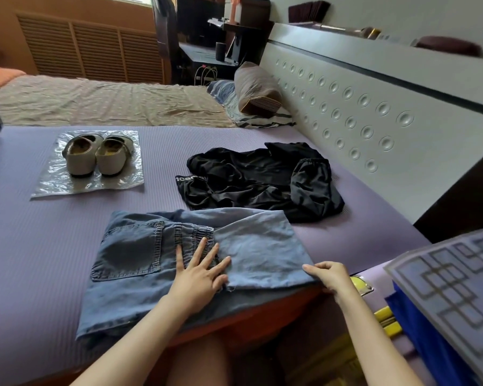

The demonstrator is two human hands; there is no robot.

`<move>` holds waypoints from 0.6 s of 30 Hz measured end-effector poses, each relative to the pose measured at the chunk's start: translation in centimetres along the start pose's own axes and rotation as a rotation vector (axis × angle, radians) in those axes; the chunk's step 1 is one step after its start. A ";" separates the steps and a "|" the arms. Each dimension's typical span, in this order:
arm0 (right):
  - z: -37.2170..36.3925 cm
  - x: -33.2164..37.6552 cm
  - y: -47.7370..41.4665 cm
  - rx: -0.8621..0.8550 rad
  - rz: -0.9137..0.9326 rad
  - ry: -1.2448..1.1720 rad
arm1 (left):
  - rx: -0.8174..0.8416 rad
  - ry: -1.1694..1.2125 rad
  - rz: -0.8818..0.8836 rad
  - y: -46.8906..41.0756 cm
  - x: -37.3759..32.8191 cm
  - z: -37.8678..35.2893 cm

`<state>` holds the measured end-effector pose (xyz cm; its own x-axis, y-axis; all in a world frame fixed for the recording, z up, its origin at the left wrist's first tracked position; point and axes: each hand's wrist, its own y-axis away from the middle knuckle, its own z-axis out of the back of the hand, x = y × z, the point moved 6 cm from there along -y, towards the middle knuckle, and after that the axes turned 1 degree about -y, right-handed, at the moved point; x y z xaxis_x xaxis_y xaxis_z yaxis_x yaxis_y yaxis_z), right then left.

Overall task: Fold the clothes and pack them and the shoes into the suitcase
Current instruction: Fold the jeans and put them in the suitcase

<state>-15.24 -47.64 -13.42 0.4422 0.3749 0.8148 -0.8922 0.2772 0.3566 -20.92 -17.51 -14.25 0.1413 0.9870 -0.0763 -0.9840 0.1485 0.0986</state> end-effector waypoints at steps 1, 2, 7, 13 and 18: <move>-0.1 0.4 0.6 0.014 0.008 -0.107 | -0.007 0.010 -0.008 0.0 0.0 0.2; -0.3 1.0 1.3 0.027 0.022 -0.215 | 0.001 0.038 -0.013 -0.1 0.0 0.4; -2.4 6.2 5.9 0.226 0.067 -0.715 | -0.042 0.579 0.047 0.3 1.1 2.7; -8.1 14.3 14.0 0.534 0.240 -0.940 | -0.375 1.227 0.162 4.1 6.0 7.8; -15.4 17.7 20.0 0.698 0.419 -0.736 | -0.597 1.115 0.463 10.0 14.2 7.3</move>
<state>-23.88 -21.81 1.07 0.1351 -0.3616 0.9225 -0.9173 -0.3976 -0.0215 -28.01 -1.56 -7.14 -0.0970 0.3211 -0.9421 -0.8535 -0.5137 -0.0872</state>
